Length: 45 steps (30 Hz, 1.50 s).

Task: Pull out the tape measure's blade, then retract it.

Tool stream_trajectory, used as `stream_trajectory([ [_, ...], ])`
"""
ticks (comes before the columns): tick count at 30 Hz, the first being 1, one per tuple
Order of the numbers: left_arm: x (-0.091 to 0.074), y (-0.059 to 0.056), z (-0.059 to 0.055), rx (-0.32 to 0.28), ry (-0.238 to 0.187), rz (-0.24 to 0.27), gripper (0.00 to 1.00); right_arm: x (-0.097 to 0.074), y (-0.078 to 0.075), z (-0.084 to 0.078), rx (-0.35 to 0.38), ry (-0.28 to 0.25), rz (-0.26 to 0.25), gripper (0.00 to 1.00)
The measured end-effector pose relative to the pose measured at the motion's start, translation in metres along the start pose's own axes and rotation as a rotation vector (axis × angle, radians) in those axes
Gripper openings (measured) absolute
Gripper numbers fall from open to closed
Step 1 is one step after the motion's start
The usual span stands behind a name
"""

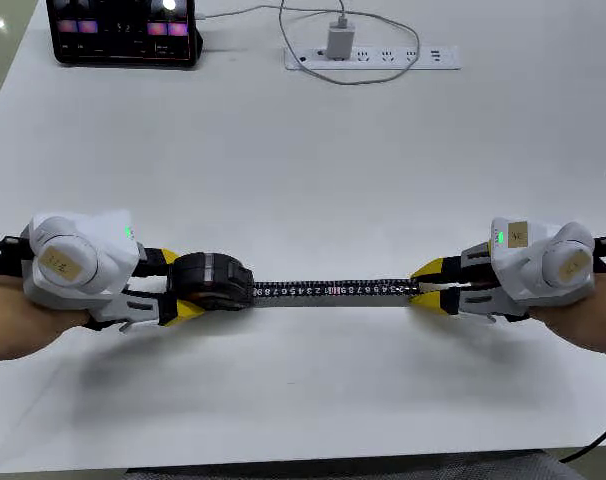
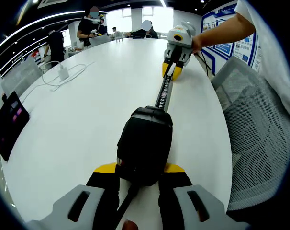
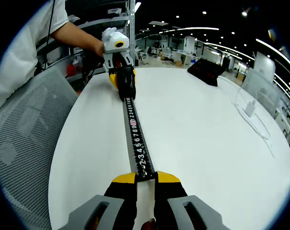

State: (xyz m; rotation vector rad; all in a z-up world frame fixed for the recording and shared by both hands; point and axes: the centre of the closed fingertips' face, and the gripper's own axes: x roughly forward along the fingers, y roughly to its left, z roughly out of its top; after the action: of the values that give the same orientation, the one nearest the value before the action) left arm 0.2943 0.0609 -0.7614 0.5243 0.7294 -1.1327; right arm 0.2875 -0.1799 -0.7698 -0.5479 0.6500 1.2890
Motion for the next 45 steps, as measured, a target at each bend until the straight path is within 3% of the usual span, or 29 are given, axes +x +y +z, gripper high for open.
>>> stream_trajectory([
  [28, 0.0, 0.0, 0.0, 0.007, 0.004, 0.001, 0.26, -0.025, -0.007, -0.022, 0.0, 0.066, -0.013, 0.09],
  [45, 0.0, 0.0, 0.001, 0.006, 0.006, 0.01, 0.27, -0.02, -0.007, -0.026, 0.018, 0.096, 0.009, 0.1],
])
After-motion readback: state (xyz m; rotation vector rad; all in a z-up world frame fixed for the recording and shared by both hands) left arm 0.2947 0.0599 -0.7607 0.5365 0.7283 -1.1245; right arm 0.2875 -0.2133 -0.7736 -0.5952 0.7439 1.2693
